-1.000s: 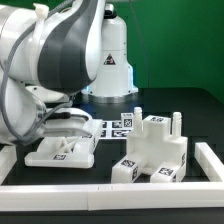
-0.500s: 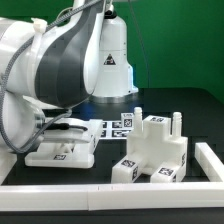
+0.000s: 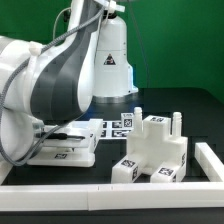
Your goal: Assemble chair
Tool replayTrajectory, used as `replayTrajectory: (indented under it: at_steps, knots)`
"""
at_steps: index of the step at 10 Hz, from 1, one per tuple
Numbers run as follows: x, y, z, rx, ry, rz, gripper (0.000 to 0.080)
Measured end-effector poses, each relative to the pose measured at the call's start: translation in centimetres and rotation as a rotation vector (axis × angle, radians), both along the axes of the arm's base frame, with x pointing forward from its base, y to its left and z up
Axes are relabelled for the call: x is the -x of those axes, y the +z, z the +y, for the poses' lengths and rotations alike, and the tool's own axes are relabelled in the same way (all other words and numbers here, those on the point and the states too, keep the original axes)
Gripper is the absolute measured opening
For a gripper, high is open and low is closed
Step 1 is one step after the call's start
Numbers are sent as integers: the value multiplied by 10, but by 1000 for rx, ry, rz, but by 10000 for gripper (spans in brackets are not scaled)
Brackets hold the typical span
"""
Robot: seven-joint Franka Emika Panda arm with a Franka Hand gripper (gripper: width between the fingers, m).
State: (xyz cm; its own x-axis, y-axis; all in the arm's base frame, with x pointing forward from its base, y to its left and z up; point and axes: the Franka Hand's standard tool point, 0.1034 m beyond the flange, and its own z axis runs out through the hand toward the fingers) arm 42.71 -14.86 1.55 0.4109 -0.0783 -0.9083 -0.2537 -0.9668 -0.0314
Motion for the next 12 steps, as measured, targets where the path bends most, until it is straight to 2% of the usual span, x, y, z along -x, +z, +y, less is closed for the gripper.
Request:
replayTrajectory:
  at_steps: [2,3,4,7,8,9,10,11,12]
  knots:
    - [0,0,0,0,0,1,392]
    - [0,0,0,0,0,1,392]
    - [1,0,0,0,0,1,280]
    - [0,0,0,0,0,0,280]
    - [-7,4,0,7,7,-36,280]
    - [-13,16,1,4,9,-52,280]
    - [-27,32,3,6,23,-109,280]
    - [-44,64,8,19,43,-243,281]
    - [-43,83,14,16,49,-328,281]
